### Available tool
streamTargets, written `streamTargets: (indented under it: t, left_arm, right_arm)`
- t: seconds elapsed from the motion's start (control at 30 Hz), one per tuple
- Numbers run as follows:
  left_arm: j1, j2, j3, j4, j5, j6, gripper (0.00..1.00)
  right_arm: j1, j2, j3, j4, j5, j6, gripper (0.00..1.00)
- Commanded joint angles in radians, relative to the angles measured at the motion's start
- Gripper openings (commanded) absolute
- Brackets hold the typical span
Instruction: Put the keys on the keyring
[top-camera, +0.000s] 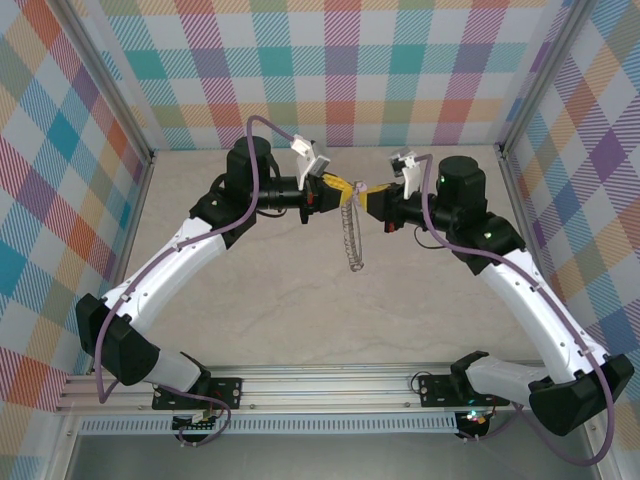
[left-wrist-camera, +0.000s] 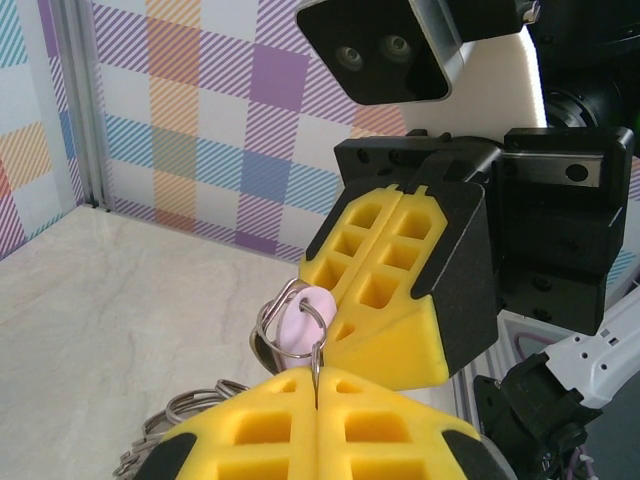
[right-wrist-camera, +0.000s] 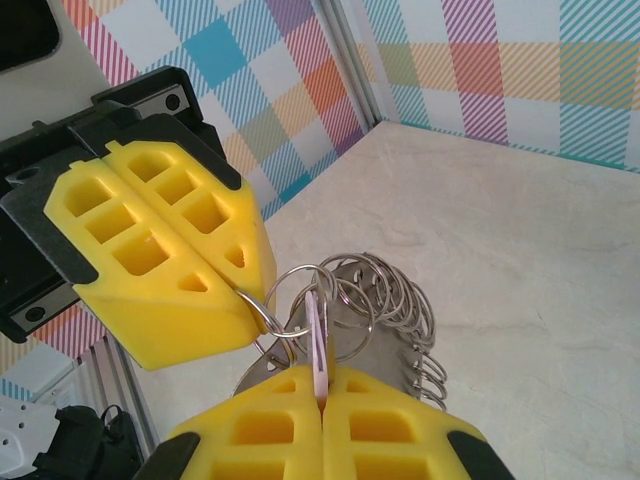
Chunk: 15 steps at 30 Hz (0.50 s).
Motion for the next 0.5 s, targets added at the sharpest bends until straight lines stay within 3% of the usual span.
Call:
streamTargets:
  t: [0.0, 0.47]
  left_arm:
    - [0.01, -0.024, 0.009, -0.002, 0.017, 0.024, 0.0]
    - [0.01, -0.016, 0.015, 0.0, 0.017, 0.02, 0.0]
  right_arm:
    - [0.0, 0.005, 0.036, -0.004, 0.003, -0.026, 0.0]
    - [0.0, -0.017, -0.048, 0.036, -0.016, 0.013, 0.0]
